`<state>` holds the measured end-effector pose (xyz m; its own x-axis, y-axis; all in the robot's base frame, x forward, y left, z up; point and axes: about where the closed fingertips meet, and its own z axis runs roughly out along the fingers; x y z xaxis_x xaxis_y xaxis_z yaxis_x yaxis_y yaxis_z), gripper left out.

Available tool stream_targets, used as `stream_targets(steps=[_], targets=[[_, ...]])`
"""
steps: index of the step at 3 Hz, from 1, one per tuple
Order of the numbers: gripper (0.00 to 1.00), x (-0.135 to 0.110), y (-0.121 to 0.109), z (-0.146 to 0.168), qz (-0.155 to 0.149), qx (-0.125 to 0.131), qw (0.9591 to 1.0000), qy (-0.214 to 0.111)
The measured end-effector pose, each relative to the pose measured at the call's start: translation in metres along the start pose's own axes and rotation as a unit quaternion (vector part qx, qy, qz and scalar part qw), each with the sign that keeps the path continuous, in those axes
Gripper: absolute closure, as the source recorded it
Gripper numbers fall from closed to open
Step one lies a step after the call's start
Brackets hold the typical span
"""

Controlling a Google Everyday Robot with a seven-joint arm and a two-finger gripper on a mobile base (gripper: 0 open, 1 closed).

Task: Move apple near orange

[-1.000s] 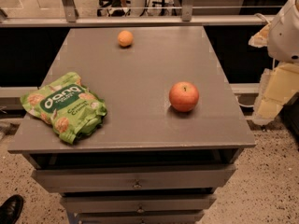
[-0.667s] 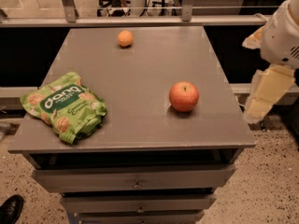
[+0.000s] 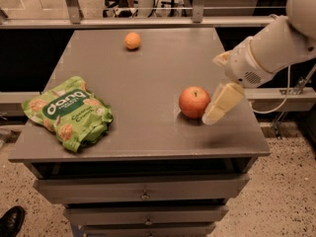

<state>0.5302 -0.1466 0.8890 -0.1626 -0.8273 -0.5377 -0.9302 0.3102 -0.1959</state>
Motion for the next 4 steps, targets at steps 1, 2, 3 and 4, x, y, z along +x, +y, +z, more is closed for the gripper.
stream_targets(steps=[1,2,3,4], targets=[[0.00,-0.001,-0.017,0.029,0.015,0.003,0.9993,-0.033],[0.16,0.000,-0.025,0.045,0.036,-0.005,0.9986,-0.038],[0.39,0.002,-0.026,0.053,0.059,-0.020,0.9976,-0.031],[0.63,0.004,-0.025,0.053,0.073,-0.030,0.9965,-0.025]])
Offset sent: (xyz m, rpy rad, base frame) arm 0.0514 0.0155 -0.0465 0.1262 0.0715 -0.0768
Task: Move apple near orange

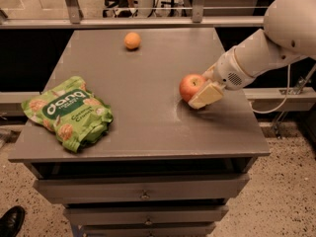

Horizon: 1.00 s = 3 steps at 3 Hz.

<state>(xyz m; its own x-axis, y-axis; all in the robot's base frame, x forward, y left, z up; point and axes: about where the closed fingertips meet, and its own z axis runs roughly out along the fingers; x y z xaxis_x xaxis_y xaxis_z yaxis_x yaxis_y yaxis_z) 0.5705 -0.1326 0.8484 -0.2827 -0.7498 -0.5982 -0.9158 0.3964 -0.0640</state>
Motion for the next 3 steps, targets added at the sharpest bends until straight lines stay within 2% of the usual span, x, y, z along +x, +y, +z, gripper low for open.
stream_targets(steps=[1,2,3], targets=[[0.92,-0.020,-0.009,-0.017,-0.008,0.012,0.9998,-0.010],[1.00,-0.049,-0.032,-0.043,-0.023,0.039,0.9987,-0.023],[1.00,-0.055,-0.036,-0.049,-0.027,0.045,0.9982,-0.028]])
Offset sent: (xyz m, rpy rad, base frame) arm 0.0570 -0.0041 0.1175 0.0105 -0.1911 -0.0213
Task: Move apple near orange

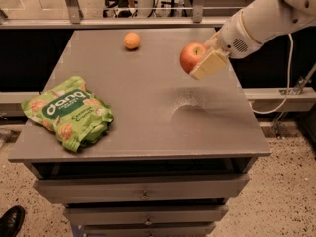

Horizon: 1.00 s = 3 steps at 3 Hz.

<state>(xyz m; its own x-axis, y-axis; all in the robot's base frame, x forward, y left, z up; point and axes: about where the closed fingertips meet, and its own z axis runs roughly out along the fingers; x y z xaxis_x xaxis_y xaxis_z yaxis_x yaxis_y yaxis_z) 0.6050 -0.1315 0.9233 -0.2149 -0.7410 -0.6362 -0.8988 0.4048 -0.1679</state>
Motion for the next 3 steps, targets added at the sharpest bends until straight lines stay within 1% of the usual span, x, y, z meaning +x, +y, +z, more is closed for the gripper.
stream_targets(steps=[1,2,3], targets=[[1.00,-0.005,-0.006,0.004,0.005,0.006,0.9999,-0.008],[1.00,-0.022,-0.031,0.017,0.019,0.020,0.9989,-0.037],[1.00,-0.050,-0.067,0.048,0.039,0.016,0.9969,-0.067]])
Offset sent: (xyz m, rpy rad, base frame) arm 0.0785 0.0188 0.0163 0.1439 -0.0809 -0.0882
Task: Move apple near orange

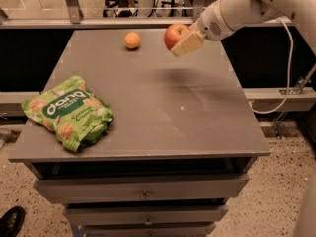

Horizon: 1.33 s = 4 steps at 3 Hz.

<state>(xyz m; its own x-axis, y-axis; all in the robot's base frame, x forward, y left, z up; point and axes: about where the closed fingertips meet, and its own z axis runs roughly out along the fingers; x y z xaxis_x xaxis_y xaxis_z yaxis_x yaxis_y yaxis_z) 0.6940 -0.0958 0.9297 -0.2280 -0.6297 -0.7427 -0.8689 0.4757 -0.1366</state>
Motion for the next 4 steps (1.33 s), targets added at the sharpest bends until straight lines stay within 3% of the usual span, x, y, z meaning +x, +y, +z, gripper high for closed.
stream_targets(steps=[2,4], targets=[[1.00,-0.020,-0.041,0.075,0.035,-0.016,0.9993,-0.003],[1.00,-0.020,-0.060,0.115,0.057,-0.020,0.9982,0.005]])
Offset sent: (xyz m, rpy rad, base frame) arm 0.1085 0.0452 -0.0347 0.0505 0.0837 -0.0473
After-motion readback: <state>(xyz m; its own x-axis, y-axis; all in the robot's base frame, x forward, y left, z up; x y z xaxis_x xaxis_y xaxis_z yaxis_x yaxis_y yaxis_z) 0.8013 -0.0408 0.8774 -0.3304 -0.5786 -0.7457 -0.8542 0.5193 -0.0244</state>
